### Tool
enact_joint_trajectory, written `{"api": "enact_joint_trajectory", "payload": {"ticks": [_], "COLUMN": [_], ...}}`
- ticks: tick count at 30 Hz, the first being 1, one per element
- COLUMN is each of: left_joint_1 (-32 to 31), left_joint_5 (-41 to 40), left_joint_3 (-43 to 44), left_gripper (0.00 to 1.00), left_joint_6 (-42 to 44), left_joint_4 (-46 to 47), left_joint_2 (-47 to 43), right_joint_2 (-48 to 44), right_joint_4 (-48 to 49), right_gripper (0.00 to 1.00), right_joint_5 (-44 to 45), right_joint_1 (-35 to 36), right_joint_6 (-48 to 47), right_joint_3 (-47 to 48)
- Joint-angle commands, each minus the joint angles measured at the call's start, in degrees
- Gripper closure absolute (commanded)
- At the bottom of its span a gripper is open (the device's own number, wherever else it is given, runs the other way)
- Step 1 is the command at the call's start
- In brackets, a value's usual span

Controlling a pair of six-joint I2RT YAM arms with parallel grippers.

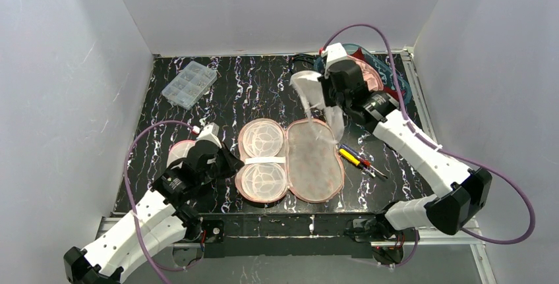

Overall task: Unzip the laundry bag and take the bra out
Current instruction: Pick up the bra from the laundry bag, then place the bra in the bin.

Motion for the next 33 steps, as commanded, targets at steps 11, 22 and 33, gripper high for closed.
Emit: {"api": "enact_joint_trajectory", "payload": {"ticks": [11,22,33], "left_joint_1": [0.3,0.3,0.3], "left_joint_5": [4.1,7.2,11.2], "left_joint_3": [-2.8,-5.0,-9.8], "left_gripper": [0.94,0.94,0.94], "left_joint_6": [-1.0,0.1,-1.3], "left_joint_4": [0.4,3.5,9.5], "left_joint_2": [-4.7,-1.8,0.6], "right_joint_2": [11.2,19.0,24.5], "right_joint_4": [15.4,27.9,30.2], "right_gripper": [0.99,0.99,0.99], "right_joint_5": [9.2,0.6,-9.2], "right_joint_1": [-11.7,-20.2,-26.2], "right_joint_6": [-14.1,-26.6,-25.8], "right_joint_3": [16.7,18.3,13.8]}}
